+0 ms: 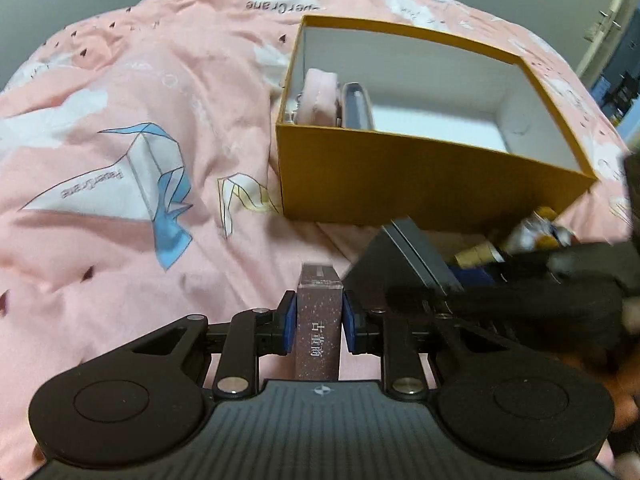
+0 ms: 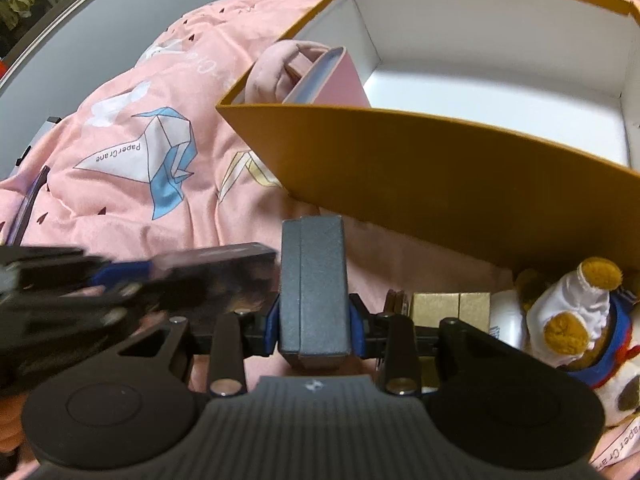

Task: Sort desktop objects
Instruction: 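Lift the perfume box and grey box and carry both over the box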

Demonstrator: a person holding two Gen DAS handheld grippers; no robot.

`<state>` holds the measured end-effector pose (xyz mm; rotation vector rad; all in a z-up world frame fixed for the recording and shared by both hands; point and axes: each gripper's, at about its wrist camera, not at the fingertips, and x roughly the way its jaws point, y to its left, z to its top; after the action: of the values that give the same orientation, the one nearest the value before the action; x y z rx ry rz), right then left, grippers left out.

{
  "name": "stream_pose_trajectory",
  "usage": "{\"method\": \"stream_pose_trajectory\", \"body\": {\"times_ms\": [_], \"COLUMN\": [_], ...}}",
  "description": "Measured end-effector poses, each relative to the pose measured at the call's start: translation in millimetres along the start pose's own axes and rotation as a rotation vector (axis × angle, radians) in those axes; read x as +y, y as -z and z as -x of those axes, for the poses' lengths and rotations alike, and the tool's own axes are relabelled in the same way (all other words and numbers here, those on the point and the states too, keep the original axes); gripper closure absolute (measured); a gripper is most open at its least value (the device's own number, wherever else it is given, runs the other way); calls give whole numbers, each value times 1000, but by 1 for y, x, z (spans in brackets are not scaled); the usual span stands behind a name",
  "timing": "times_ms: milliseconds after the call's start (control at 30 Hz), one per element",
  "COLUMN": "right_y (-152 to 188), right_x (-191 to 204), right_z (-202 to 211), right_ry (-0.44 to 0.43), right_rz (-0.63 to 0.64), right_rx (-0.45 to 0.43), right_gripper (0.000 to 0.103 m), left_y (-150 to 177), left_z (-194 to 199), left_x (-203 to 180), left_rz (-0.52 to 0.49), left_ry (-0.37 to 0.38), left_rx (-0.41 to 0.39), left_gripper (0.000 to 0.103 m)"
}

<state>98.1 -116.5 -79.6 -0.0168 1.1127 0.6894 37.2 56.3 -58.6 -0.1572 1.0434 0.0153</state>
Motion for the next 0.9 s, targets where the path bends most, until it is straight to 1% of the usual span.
{"method": "stream_pose_trajectory", "body": {"times_ms": [33,100,200,267,367,433,467,533,600,700,800,900], "right_y": [-1,-1,1,2,2,1,-1,-3,-6,-12,-20,-31], "right_x": [0,0,-3,-4,-3,-1,-1,1,2,0,-2,-4], "right_z": [0,3,3,0,3,10,16,32,51,80,108,130], "right_ry": [1,12,6,2,0,-7,-21,-35,-33,-55,-76,-60], "right_rz": [7,13,3,-5,-2,-2,-4,-6,-4,-14,-30,-45], "right_rx": [0,-18,-39,-31,-34,-50,-62,-100,-145,-217,-298,-386], "right_gripper": [66,66,65,67,68,68,68,68,68,68,68,68], "left_y": [-3,-3,8,18,17,11,8,2,-6,-19,-34,-53], "left_z": [-5,-8,-18,-20,-8,4,8,19,28,47,65,78], "left_x": [-1,-2,-3,-3,0,-2,-3,-6,-10,-16,-18,-20], "left_rz": [3,-6,-24,-28,-8,-20,-28,-49,-63,-85,-88,-81], "left_ry": [-27,-27,-16,-30,-30,-37,-29,1,12,32,77,122], "left_rx": [-6,-18,39,55,13,-15,-20,-25,-26,-67,-118,-167], "left_gripper": [76,76,76,75,77,77,77,77,77,77,77,77]}}
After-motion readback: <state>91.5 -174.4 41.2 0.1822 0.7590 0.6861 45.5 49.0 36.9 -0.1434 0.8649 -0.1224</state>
